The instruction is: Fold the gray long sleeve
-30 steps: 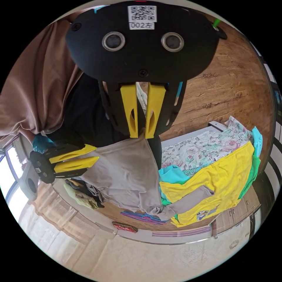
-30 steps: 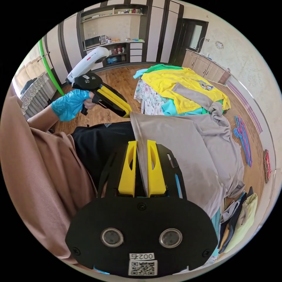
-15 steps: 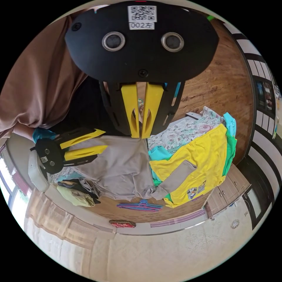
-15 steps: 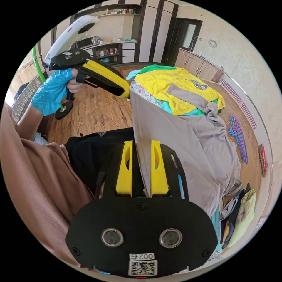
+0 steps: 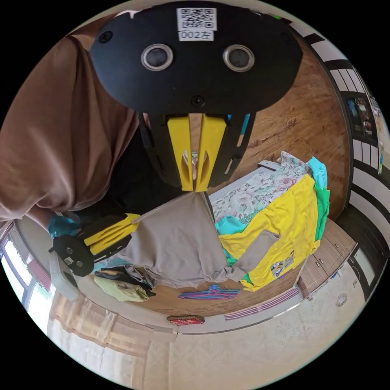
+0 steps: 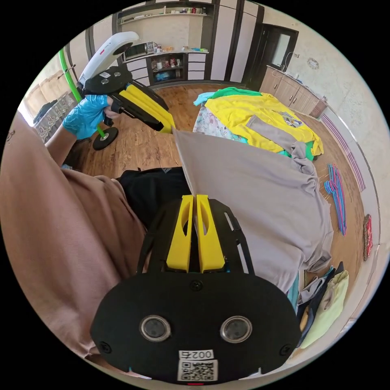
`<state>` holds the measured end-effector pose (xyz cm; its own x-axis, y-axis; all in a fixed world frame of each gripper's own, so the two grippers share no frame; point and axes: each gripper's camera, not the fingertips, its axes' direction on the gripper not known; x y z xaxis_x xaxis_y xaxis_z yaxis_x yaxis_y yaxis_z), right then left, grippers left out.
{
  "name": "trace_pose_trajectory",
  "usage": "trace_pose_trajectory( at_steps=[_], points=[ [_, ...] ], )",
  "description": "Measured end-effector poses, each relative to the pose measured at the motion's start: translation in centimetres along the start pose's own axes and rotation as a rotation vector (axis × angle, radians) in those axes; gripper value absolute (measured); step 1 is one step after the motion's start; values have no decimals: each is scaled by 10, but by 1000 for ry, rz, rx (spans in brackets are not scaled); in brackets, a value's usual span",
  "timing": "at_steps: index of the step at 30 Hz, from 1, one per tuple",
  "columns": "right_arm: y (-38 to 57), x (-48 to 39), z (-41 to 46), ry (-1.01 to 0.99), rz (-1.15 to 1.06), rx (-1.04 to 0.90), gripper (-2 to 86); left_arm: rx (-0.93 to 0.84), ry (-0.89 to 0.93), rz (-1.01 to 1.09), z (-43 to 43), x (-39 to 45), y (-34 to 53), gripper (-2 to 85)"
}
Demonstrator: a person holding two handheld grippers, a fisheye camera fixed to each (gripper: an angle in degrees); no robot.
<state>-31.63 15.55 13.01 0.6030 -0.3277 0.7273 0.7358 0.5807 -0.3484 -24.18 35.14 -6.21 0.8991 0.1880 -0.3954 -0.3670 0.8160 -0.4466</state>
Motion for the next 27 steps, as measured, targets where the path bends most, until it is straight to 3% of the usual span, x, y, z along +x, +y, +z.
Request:
trace_pose_trajectory(
  at_steps=[9, 14, 21, 27],
  points=[
    [-4, -10, 12, 106, -21, -105, 21, -19, 17, -39, 13, 10, 8, -10],
    [-2, -15, -1, 69, -43, -87, -6, -24, -11, 27, 4, 21, 7, -10],
    [0, -17, 7, -5, -45, -140, 11, -25, 83, 53, 12, 36, 9, -10],
    [11, 1, -25, -82, 45, -2, 48, -13, 73, -30, 2, 39, 3, -11]
  ],
)
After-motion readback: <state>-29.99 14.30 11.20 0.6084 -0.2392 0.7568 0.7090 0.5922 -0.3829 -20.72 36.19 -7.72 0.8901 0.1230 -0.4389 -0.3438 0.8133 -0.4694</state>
